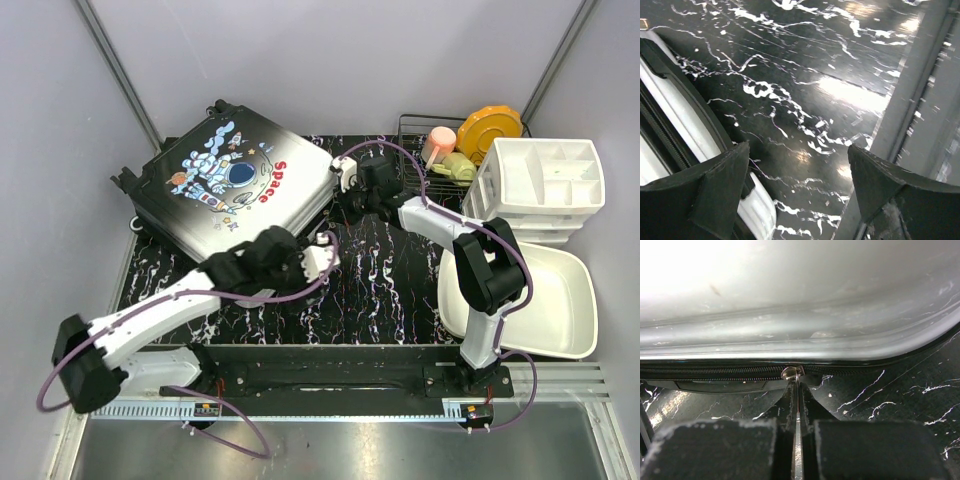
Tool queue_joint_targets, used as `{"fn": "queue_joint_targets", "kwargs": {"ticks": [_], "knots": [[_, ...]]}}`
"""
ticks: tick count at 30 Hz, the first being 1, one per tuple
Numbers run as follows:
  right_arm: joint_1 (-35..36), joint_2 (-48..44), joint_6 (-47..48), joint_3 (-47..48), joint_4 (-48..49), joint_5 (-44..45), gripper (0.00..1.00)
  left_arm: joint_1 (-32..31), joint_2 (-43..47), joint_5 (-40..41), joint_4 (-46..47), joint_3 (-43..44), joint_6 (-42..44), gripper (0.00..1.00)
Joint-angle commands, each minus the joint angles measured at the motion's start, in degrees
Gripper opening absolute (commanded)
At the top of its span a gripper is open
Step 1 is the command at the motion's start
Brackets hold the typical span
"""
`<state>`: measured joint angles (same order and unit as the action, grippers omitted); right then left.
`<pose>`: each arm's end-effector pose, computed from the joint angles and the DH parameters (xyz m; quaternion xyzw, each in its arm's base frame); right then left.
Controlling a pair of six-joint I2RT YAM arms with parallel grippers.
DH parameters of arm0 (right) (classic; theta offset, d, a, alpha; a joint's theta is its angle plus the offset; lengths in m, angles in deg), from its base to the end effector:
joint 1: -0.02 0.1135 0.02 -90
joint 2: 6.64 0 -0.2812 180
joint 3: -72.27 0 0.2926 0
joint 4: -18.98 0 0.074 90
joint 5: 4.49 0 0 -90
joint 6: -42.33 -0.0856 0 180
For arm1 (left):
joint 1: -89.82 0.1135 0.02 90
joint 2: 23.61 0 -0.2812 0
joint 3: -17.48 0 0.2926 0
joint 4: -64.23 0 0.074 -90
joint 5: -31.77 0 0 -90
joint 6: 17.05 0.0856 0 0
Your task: Open, take out, and arrange the luggage
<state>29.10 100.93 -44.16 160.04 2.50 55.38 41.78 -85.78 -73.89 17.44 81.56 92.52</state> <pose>0.4157 0.2803 0.1949 -0.3544 0.7939 0.3227 0.3742 0.1781 -0.2326 0.2616 0.5524 0.7311 -0.2154 0.3375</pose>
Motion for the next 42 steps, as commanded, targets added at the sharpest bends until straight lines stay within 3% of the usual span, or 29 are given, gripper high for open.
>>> {"fn": "queue_joint_targets", "kwargs": {"ticks": [1,10,18,20,24,25,27,28,31,42], "knots": [[-1.13,-0.34,-0.08,2.19,6.93,2.45,0.00,-4.70,-7.93,20.74,16.31,-0.31,-10.16,0.82],[-1.22,0.97,-0.43,3.77,6.93,1.48,0.00,-5.32,-22.63,40.52,20.28,3.38,-12.11,0.81],[-1.22,0.80,-0.70,3.42,7.28,1.21,0.00,-1.99,-32.91,40.37,19.58,4.35,-12.63,0.77],[-1.31,0.71,-0.52,3.34,7.37,1.30,0.00,-0.93,-33.80,38.43,17.83,4.53,-12.89,0.73],[-1.57,0.45,0.36,3.25,7.28,1.74,0.00,0.39,-33.28,32.38,13.79,3.74,-11.84,0.49],[-1.66,0.36,1.32,3.16,7.19,1.92,0.00,0.57,-32.23,31.23,11.95,2.87,-11.49,0.37],[-2.45,-0.08,2.38,2.81,6.84,2.35,0.00,1.01,-31.44,27.90,9.40,2.51,-9.82,0.32],[-2.97,-0.25,3.34,2.63,6.75,2.36,0.00,1.01,-31.00,26.92,6.34,2.33,-9.30,0.20],[-4.99,-1.04,5.53,1.84,5.79,2.27,0.00,1.27,-28.89,23.57,1.23,1.11,-6.75,0.00],[-13.35,-3.87,16.35,-0.80,0.16,-5.37,0.00,1.27,-13.51,17.60,-8.19,-8.47,11.70,0.00]]}}
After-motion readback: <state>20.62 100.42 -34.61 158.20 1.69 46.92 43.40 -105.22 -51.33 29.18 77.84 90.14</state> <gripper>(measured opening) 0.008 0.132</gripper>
